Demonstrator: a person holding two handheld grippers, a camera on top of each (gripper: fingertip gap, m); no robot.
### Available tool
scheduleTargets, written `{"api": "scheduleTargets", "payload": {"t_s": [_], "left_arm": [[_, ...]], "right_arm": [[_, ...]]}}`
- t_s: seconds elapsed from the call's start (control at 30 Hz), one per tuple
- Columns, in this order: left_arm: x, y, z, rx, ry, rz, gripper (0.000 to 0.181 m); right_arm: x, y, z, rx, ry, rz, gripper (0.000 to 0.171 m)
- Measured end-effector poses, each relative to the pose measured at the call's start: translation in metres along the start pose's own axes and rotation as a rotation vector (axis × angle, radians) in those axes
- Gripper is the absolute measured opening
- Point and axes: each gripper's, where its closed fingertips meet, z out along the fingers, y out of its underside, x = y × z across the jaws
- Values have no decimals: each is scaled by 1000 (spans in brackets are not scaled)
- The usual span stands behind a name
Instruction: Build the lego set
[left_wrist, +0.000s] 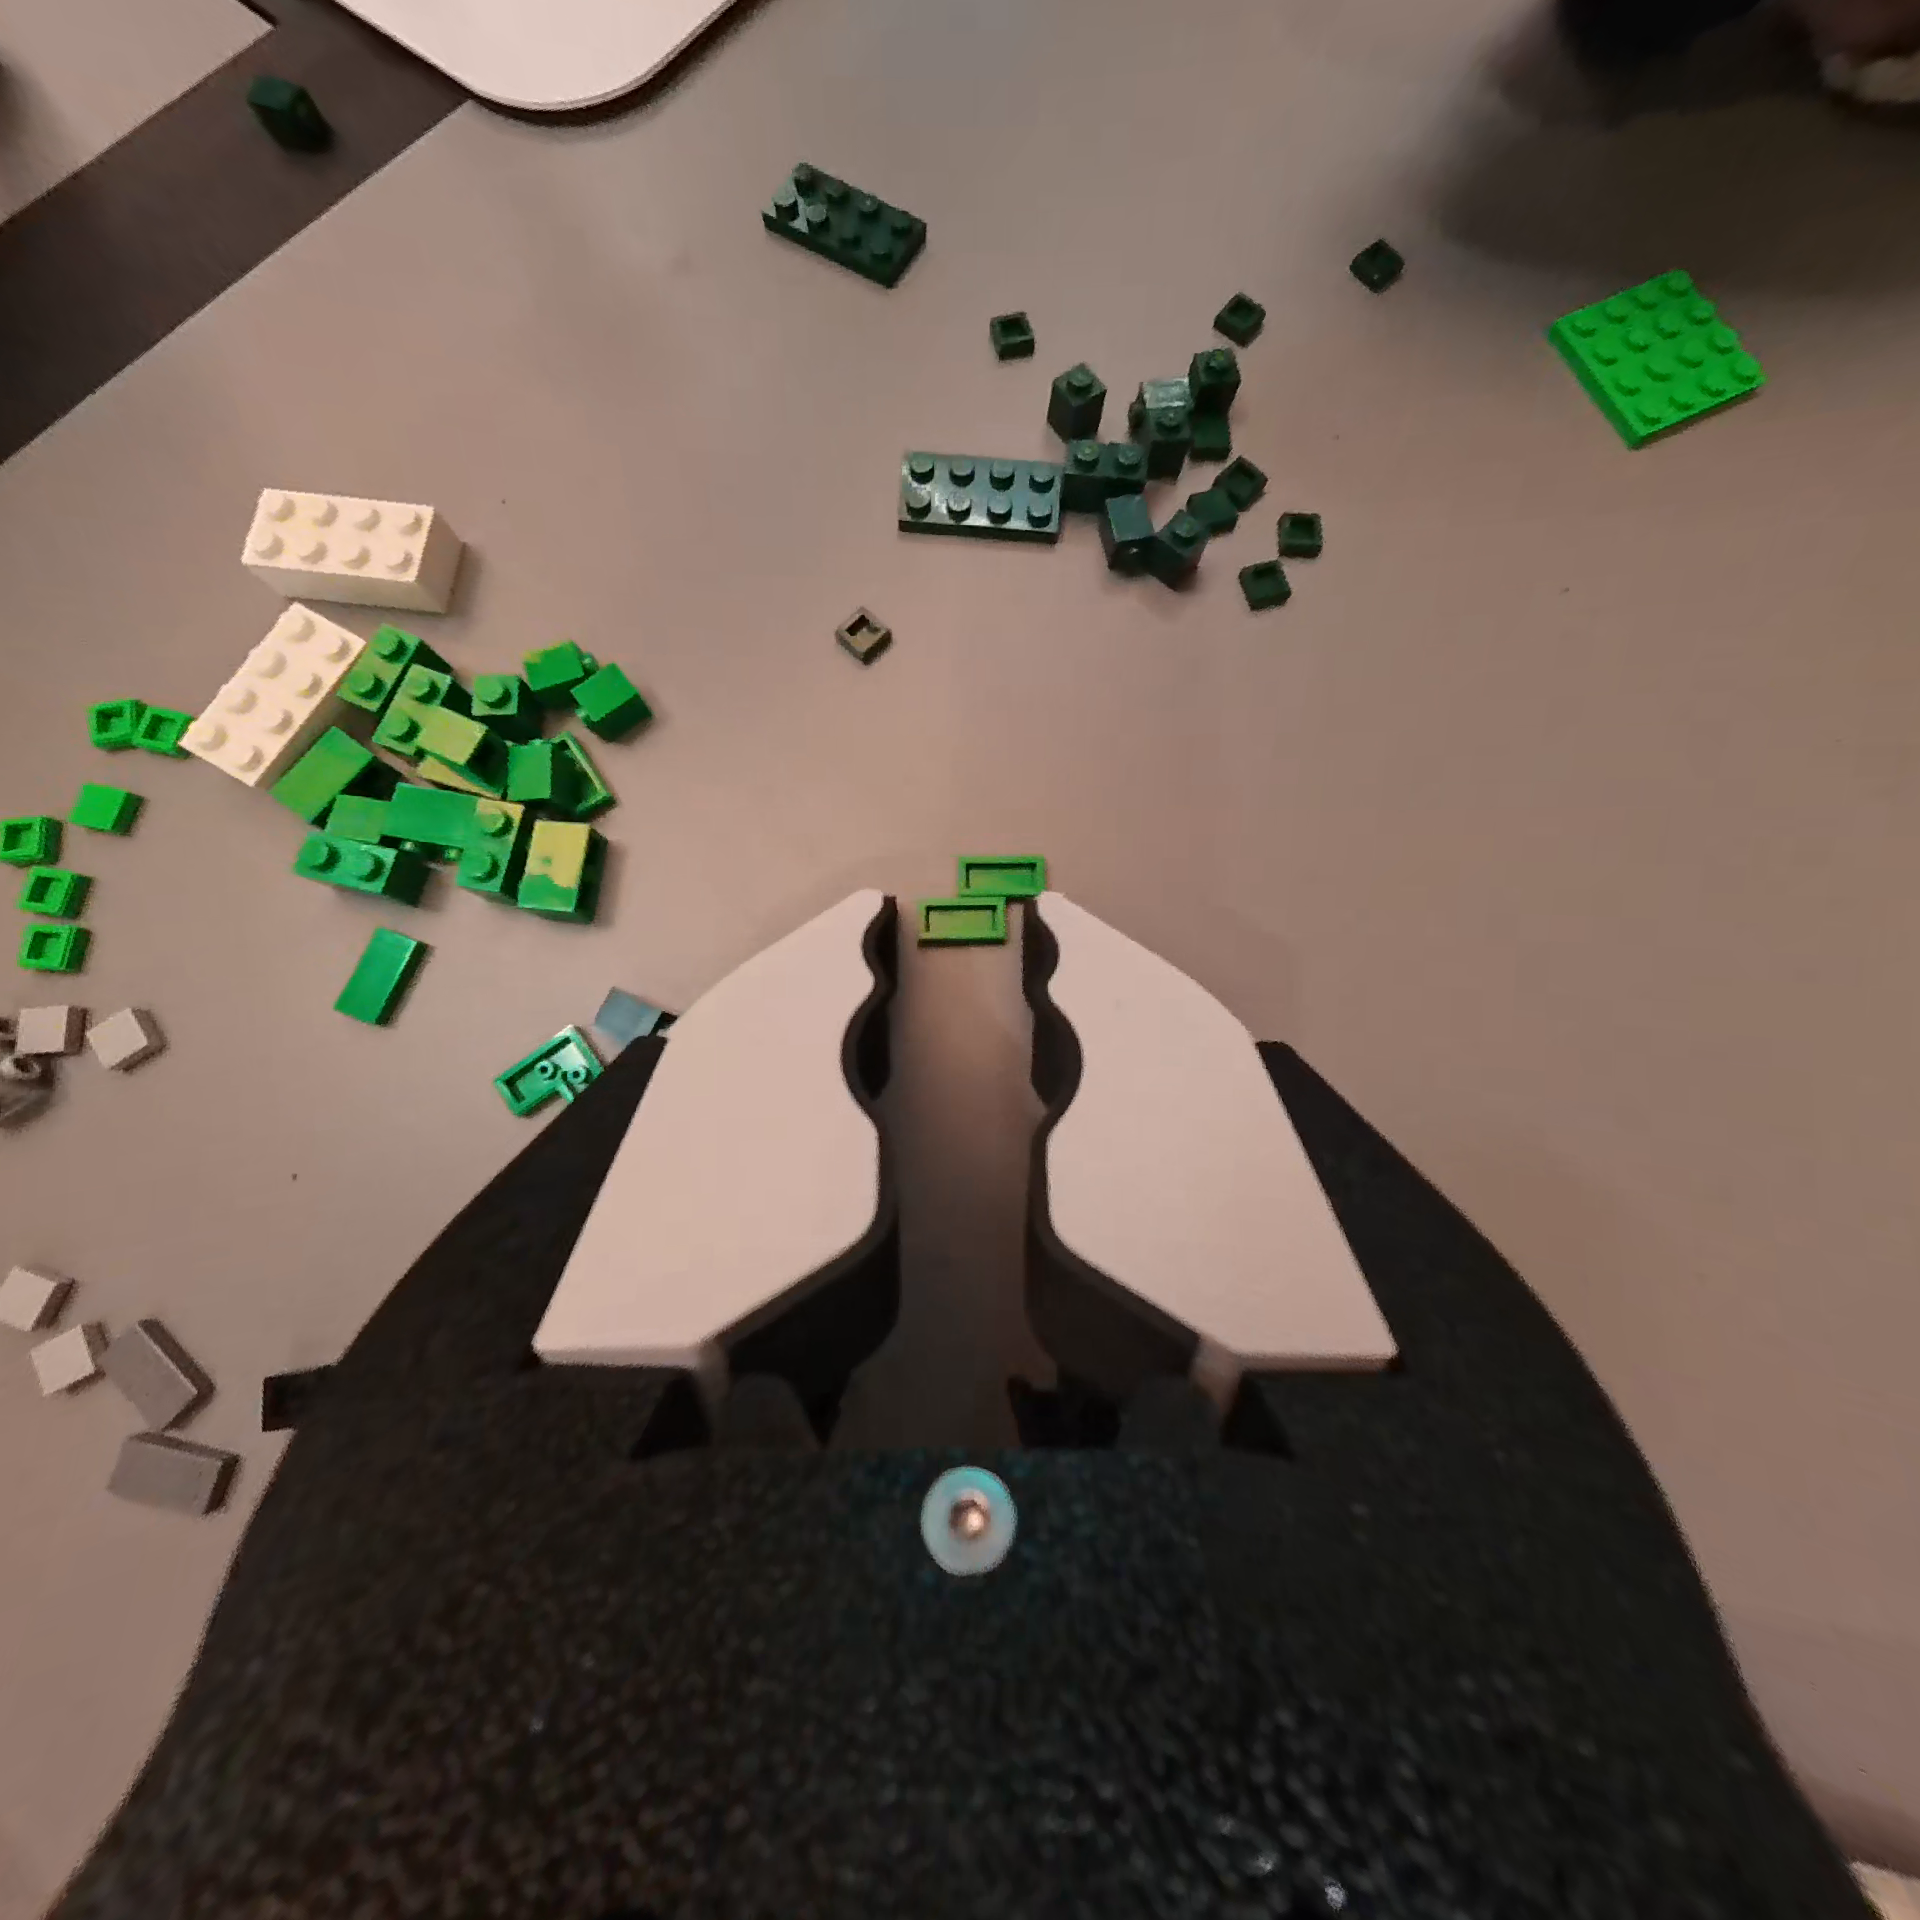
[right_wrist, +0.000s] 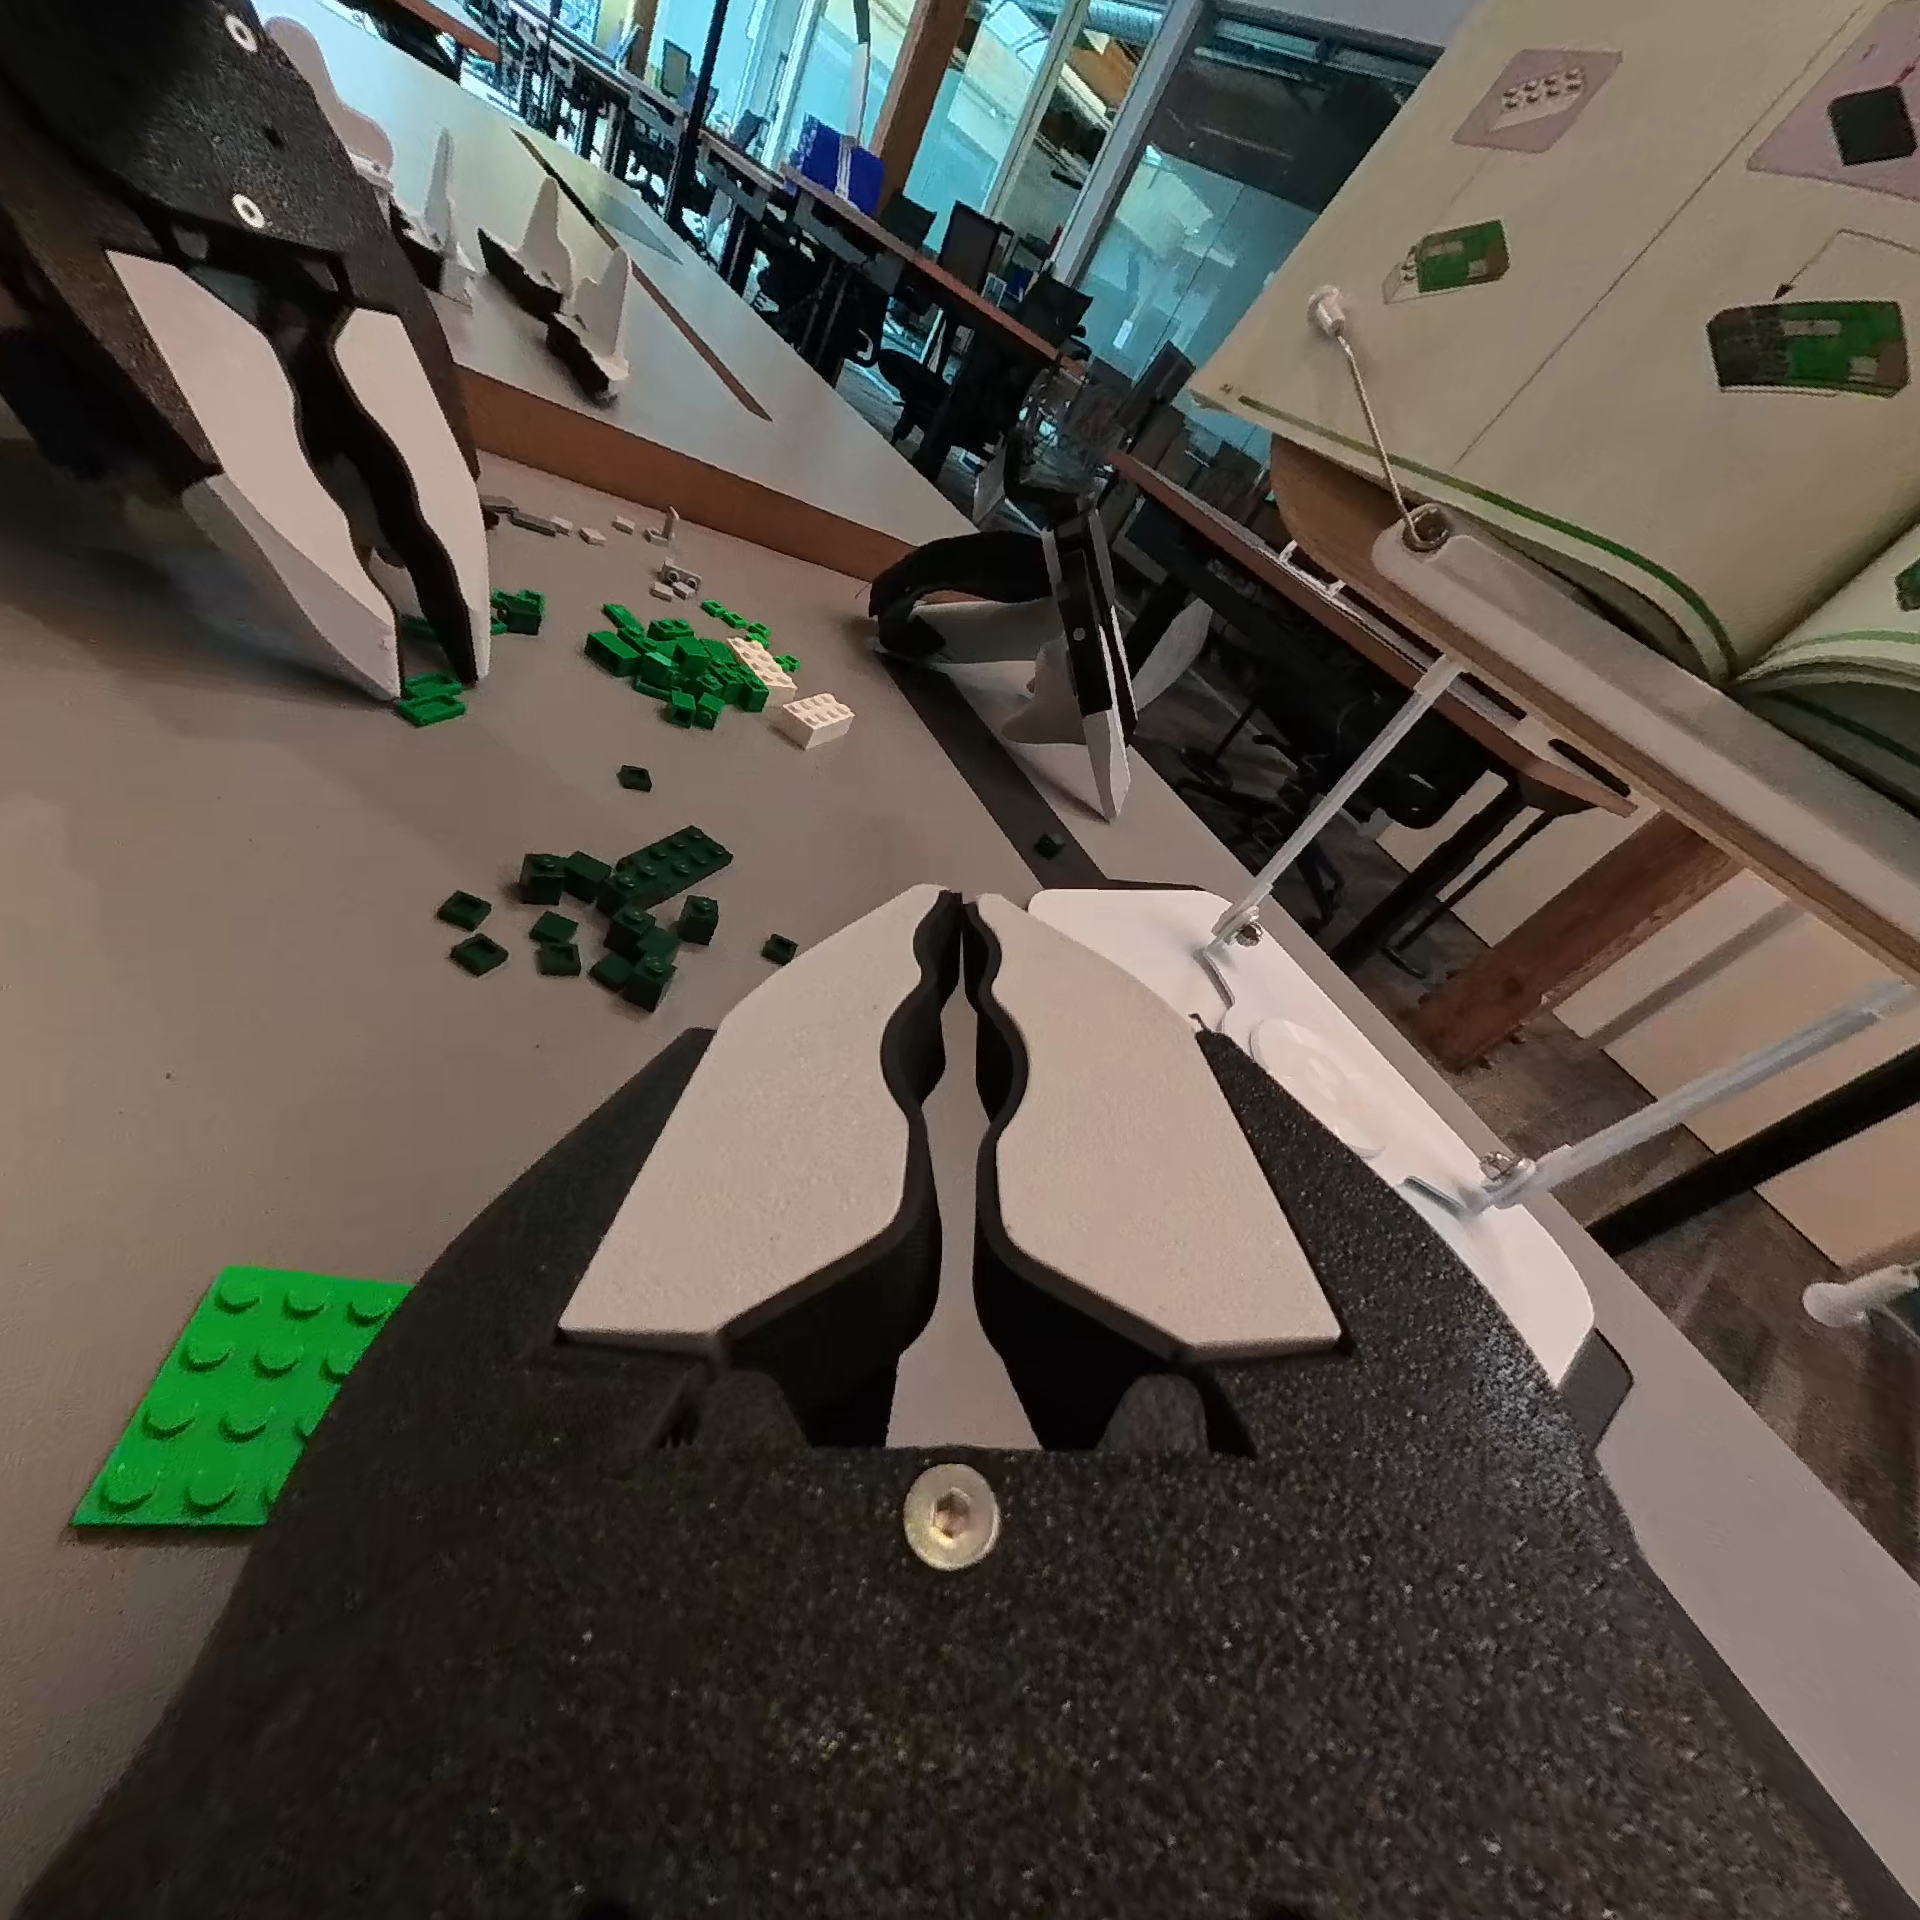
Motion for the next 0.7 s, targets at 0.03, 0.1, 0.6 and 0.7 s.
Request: {"api": "scheduleTargets", "payload": {"t_s": [0.03, 0.1, 0.6, 0.7], "left_arm": [[-1, 0, 0, 1, -7, 4, 22], [-2, 0, 0, 0, -22, 6, 17], [50, -121, -63, 673, -252, 513, 15], [88, -148, -86, 868, -254, 636, 15]], "right_arm": [[0, 0, 0, -1, -1, -2, 0], [-1, 0, 0, -4, -2, -7, 0], [6, -21, -8, 56, -82, 106, 1], [-17, -56, -16, 99, -318, 249, 2]]}}
